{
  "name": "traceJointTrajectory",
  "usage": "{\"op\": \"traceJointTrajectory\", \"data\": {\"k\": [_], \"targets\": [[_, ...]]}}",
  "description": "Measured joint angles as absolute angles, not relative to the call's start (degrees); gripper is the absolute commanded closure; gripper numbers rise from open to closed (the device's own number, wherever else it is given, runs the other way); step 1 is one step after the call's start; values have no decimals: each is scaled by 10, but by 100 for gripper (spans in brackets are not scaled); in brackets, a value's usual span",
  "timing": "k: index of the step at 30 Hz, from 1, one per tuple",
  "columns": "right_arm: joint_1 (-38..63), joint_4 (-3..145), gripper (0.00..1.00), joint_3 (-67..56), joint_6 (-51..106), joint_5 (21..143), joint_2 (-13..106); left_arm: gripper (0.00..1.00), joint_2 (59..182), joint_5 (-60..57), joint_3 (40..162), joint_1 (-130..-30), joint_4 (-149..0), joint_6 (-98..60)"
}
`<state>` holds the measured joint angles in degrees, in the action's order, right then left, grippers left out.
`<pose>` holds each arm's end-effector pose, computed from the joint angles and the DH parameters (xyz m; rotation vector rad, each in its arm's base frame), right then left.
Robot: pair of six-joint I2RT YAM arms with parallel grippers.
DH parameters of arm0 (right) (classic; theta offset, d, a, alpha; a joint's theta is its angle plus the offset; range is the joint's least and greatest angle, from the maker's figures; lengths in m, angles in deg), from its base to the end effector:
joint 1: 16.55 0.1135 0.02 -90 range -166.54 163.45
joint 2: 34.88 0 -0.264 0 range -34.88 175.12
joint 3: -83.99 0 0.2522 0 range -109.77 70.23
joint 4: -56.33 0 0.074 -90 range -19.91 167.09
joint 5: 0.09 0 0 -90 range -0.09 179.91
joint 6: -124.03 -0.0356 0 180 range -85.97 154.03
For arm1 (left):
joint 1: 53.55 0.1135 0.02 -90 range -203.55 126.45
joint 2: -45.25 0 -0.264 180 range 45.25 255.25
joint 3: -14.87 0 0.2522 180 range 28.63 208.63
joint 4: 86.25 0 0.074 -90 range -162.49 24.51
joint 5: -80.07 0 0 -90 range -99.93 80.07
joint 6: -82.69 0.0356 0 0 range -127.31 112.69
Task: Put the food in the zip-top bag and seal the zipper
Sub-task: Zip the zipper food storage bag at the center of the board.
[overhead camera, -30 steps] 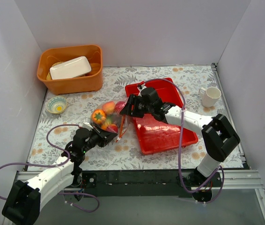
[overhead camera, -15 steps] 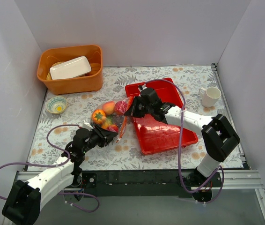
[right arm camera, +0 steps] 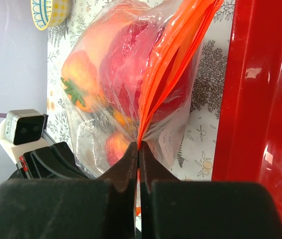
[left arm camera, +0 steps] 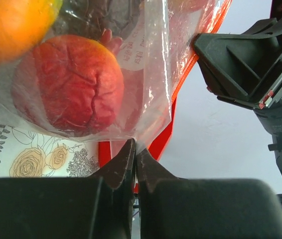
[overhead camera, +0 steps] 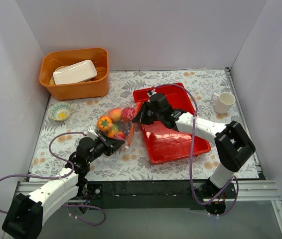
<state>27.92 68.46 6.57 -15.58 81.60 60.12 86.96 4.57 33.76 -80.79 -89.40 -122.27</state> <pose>0.2664 0.2687 0.2462 0.0062 2.2966 1.0888 0.1360 -0.0800 0.1548 -1.5172 1.8912 -1.7091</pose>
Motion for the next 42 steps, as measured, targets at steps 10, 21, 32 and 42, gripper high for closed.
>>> {"op": "traceJointTrajectory", "data": {"k": [10, 21, 32, 42], "targets": [[269, 706, 20, 63, -138, 802, 597, 100, 881, 48, 335, -808, -910, -1222], [281, 758, 24, 134, -153, 807, 431, 100, 901, 49, 334, -810, -938, -1222], [361, 757, 48, 154, -200, 761, 511, 100, 902, 49, 334, -811, -937, -1222], [364, 716, 57, 154, -221, 727, 547, 100, 903, 49, 334, -811, -937, -1222]]}}
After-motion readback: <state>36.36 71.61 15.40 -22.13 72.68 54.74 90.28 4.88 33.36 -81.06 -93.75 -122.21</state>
